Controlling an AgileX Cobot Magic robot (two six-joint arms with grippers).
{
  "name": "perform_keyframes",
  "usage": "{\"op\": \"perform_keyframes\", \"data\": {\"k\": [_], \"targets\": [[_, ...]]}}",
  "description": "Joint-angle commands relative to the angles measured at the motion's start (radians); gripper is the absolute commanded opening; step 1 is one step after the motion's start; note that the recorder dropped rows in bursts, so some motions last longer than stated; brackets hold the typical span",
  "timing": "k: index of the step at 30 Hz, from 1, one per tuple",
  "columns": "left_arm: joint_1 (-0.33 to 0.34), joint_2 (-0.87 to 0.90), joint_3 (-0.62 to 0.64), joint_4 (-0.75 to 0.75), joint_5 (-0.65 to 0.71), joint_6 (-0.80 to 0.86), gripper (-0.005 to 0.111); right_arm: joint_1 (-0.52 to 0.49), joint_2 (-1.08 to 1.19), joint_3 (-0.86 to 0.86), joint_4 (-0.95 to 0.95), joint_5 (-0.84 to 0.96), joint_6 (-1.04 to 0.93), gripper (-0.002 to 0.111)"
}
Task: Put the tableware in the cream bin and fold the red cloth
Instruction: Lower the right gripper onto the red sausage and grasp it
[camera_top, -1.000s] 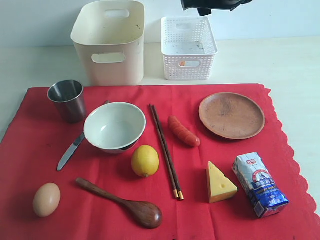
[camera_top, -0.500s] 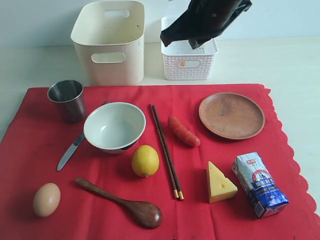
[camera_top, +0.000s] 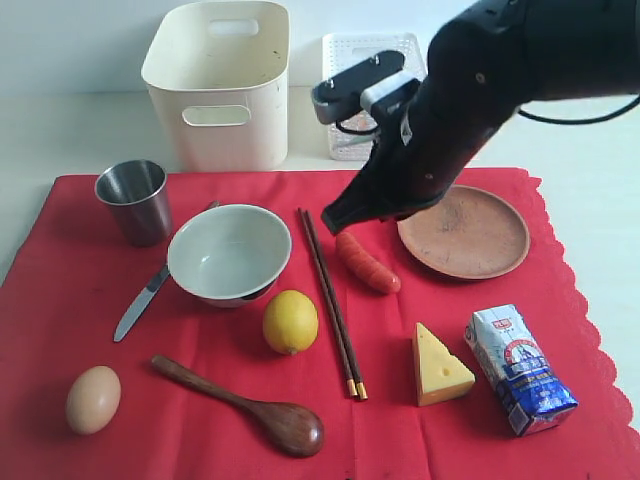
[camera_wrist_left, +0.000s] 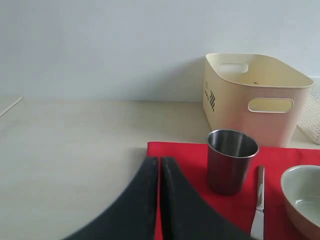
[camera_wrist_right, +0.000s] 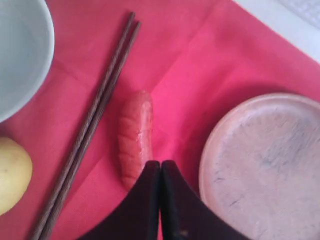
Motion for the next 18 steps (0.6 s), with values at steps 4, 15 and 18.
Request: {"op": "perform_keyframes", "data": {"k": [4, 15, 18], "targets": [[0.003, -0.007, -0.001, -0.006, 0.0, 0.0, 0.004, 0.004, -0.01, 0.092, 0.047, -0.096, 0.052, 0.006], [0.003, -0.007, -0.001, -0.006, 0.0, 0.0, 0.004, 0.004, 0.091, 0.105, 0.049, -0.243, 0.063, 0.053], [0.003, -0.007, -0.001, -0.006, 0.0, 0.0, 0.004, 0.004, 0.098, 0.105, 0.049, -0.253, 0.057, 0.056]]}}
